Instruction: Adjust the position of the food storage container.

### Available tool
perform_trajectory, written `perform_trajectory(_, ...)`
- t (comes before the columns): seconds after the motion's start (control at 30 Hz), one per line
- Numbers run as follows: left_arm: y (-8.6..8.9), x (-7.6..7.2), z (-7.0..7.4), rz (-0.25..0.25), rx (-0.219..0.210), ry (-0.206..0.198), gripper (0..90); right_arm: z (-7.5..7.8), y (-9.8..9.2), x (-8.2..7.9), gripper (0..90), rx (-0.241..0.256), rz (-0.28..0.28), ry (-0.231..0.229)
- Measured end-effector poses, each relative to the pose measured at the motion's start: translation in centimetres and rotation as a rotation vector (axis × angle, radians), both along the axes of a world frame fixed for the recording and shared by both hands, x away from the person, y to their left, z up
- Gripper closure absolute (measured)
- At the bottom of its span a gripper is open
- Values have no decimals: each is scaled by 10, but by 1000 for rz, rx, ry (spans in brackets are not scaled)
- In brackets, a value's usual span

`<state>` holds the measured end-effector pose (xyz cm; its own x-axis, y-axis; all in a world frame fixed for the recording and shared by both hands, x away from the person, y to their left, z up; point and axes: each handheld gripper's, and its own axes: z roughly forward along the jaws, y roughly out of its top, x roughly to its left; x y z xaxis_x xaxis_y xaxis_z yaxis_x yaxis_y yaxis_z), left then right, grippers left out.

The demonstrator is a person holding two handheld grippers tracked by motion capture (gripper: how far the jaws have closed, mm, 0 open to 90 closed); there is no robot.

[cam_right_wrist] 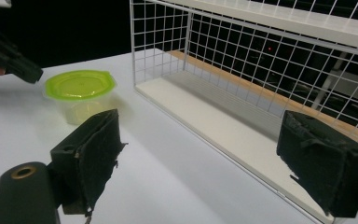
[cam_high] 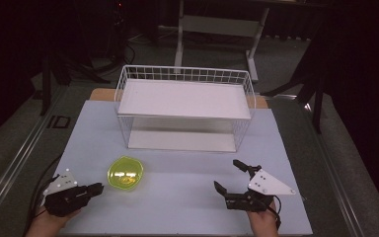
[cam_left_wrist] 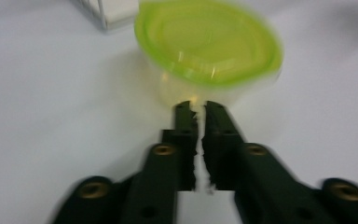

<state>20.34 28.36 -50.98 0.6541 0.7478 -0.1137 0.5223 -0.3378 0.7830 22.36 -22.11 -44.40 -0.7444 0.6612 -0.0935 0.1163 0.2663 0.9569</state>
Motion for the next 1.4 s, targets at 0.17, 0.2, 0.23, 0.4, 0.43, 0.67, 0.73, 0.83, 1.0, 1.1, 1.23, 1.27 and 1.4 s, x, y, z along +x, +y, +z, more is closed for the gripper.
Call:
perform_trajectory(0.17,-7,3,-8,-23,28,52,900,0,-2,1,136,10,-4,4)
perform_trajectory(0.2,-9,5,-9,-11,38,63,900,0,-2,1,136,10,-4,4)
perform_trajectory(0.23,-9,5,-9,-11,38,63,900,0,-2,1,136,10,-4,4)
perform_trajectory(0.4,-11,22,-15,28,51,102,900,0,-3,1,137,6,-1,12)
perform_trajectory(0.43,-12,25,-16,26,44,107,900,-1,-3,2,137,5,-1,11)
perform_trajectory(0.67,-33,33,-17,-18,50,112,900,-1,-3,2,137,2,3,19)
perform_trajectory(0.73,-40,35,-17,-34,49,119,900,-1,-2,2,137,3,5,20)
perform_trajectory(0.83,-48,38,-17,-39,44,118,900,-1,-2,1,137,2,7,18)
perform_trajectory(1.0,-74,46,-17,-83,58,113,900,-2,-2,1,138,-10,16,23)
perform_trajectory(1.1,-74,46,-15,-88,59,110,900,-2,-3,1,137,-10,18,22)
perform_trajectory(1.23,-55,53,-14,-10,57,89,900,-2,-4,2,138,-5,15,23)
perform_trajectory(1.27,-55,53,-14,-10,57,89,900,-2,-4,2,138,-5,15,23)
perform_trajectory(1.4,-48,65,-16,38,63,81,900,-2,-4,2,138,1,9,20)
